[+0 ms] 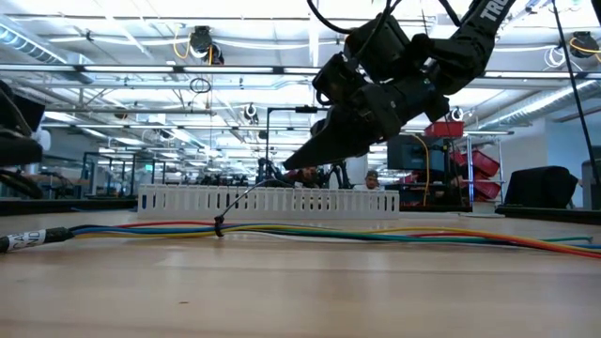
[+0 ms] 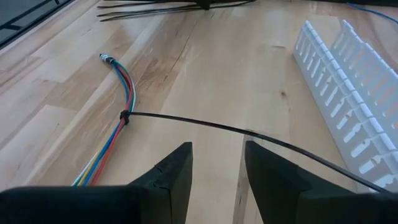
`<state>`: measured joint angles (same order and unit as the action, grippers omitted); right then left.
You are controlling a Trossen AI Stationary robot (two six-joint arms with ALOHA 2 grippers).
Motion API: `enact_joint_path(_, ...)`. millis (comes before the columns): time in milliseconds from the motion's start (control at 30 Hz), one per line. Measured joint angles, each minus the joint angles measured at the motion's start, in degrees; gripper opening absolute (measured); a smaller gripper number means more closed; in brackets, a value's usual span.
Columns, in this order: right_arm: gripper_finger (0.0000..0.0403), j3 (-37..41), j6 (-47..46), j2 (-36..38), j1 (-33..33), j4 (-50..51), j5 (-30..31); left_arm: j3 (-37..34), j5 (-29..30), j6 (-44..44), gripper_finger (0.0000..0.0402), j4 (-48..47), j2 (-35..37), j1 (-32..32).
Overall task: Ziptie cables
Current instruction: Wrap the colored loose cables with the black zip tie
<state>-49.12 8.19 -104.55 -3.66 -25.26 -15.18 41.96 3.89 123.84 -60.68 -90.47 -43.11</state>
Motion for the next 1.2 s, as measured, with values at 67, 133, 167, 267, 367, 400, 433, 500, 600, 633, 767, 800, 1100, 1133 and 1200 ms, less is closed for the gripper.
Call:
enact_joint_path(67,0.0139,0.0,0.0,0.0,0.0,0.2,0.0,-0.9,0.0,0.1,0.0085,1.2,0.0,0.0)
enact_joint_path(133,0.0139,0.0,0.0,0.0,0.0,0.3,0.0,-1.3,0.1,0.2,0.0085,1.9,-0.2,-0.1)
enact_joint_path(167,0.0139,0.0,0.0,0.0,0.0,0.3,0.0,-1.3,0.2,0.2,0.0085,1.9,-0.2,-0.1)
enact_joint_path(267,0.0139,0.0,0.0,0.0,0.0,0.3,0.0,-1.3,0.1,0.0,0.0085,1.8,-0.2,0.0)
enact_joint_path(367,0.0139,0.0,0.0,0.0,0.0,0.3,0.0,-1.3,0.2,-0.1,0.0085,2.3,-0.2,0.0)
enact_joint_path(400,0.0139,0.0,0.0,0.0,0.0,0.3,0.0,-1.4,0.8,-0.2,0.0085,3.0,-0.2,0.0)
enact_joint_path(433,0.0139,0.0,0.0,0.0,0.0,0.3,0.0,-1.5,1.9,-0.4,0.0085,4.0,-0.2,0.0)
enact_joint_path(500,0.0139,0.0,0.0,0.0,0.0,0.3,0.0,-1.5,5.3,-1.2,0.0085,6.5,-0.2,0.0)
enact_joint_path(600,0.0139,0.0,0.0,0.0,0.0,0.3,0.0,0.3,10.0,-1.4,0.0086,12.3,-0.3,0.1)
enact_joint_path(633,0.0139,0.0,0.0,0.0,0.0,0.3,0.0,1.4,11.6,-1.4,0.0086,13.7,-0.4,0.1)
enact_joint_path(767,0.0139,0.0,0.0,0.0,0.0,0.3,0.0,6.4,22.4,-5.6,0.0086,15.3,-0.2,0.3)
enact_joint_path(800,0.0139,0.0,0.0,0.0,0.0,0.3,0.0,7.8,23.4,-6.3,0.0086,14.1,-0.1,0.5)
enact_joint_path(1100,0.0139,0.0,0.0,0.0,0.0,-0.1,0.0,13.0,21.2,-1.3,0.0086,-3.1,-0.1,1.6)
enact_joint_path(1133,0.0139,0.0,0.0,0.0,0.0,-0.1,0.0,12.5,20.7,-1.2,0.0086,-2.8,-0.1,2.4)
enact_joint_path(1200,0.0139,0.0,0.0,0.0,0.0,-0.1,0.0,11.2,20.5,-1.3,0.0086,-2.8,-0.2,4.4)
